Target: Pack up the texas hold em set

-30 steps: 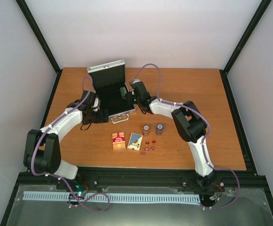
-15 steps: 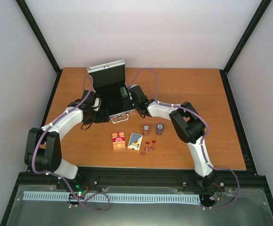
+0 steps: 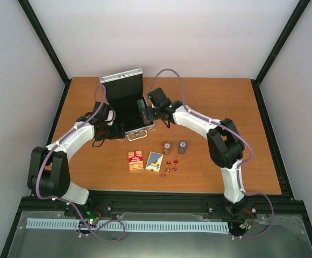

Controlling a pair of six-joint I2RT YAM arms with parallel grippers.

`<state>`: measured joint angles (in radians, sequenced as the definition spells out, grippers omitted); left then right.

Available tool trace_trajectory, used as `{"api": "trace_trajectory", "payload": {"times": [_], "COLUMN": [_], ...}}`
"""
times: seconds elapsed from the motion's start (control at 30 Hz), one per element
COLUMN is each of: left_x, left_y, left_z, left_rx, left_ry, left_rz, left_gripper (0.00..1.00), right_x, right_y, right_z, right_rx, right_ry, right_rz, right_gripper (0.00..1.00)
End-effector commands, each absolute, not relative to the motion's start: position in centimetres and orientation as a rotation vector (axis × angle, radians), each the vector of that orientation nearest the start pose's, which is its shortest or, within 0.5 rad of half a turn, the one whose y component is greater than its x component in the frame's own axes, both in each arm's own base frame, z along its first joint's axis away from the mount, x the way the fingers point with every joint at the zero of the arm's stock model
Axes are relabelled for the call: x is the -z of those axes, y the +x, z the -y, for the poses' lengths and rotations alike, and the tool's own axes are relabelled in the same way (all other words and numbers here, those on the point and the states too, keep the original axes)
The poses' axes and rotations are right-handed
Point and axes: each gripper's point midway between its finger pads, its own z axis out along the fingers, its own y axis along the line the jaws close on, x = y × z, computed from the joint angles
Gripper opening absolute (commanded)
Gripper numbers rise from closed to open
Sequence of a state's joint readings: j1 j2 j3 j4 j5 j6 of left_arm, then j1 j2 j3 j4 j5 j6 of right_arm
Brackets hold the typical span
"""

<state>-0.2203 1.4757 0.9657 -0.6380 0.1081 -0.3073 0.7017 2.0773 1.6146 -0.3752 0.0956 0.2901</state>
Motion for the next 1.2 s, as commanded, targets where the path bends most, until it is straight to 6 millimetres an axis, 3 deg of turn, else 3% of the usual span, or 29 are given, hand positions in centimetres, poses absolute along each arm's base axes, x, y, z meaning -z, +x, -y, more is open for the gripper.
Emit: {"api": "trace_trajectory", "payload": {"times": [0.0, 0.1, 0.27, 0.43, 0.73, 0.9, 1.07, 1.17], "left_x": [-11.6, -12.6, -14.8, -15.9, -15.6, -15.9, -16.6, -16.9], "left_y": [33.9, 34.2, 34.5, 34.4, 32.8, 32.4, 32.4, 32.3], "left_z": [9.3, 9.1, 9.2, 9.1, 7.9, 7.6, 7.1, 6.7], "left_rx": [0.293, 0.284, 0.307, 0.314, 0.252, 0.241, 0.212, 0.194], "left_ry": [-0.059, -0.082, -0.126, -0.166, -0.189, -0.204, -0.206, -0.221], "left_rz": [-2.671, -2.668, -2.644, -2.629, -2.637, -2.628, -2.608, -2.604], "left_gripper": [1.00, 1.00, 1.00, 1.00, 1.00, 1.00, 1.00, 1.00], "right_x": [-12.5, -10.6, -9.2, -7.1, -6.0, -5.4, -5.6, -6.9], "right_y": [40.6, 36.3, 30.1, 26.7, 27.1, 27.7, 28.7, 29.6], "right_z": [-31.0, -29.8, -29.1, -28.8, -27.8, -28.2, -28.4, -28.8], "right_rx": [-0.165, -0.177, -0.218, -0.260, -0.170, -0.152, -0.106, -0.082], "right_ry": [-0.596, -0.732, -0.907, -0.948, -0.925, -0.942, -0.957, -0.952], "right_rz": [-2.538, -2.674, -2.778, -2.850, -2.866, -2.867, -2.854, -2.834], "right_gripper": [0.95, 0.90, 0.87, 0.86, 0.80, 0.66, 0.31, 0.12]}}
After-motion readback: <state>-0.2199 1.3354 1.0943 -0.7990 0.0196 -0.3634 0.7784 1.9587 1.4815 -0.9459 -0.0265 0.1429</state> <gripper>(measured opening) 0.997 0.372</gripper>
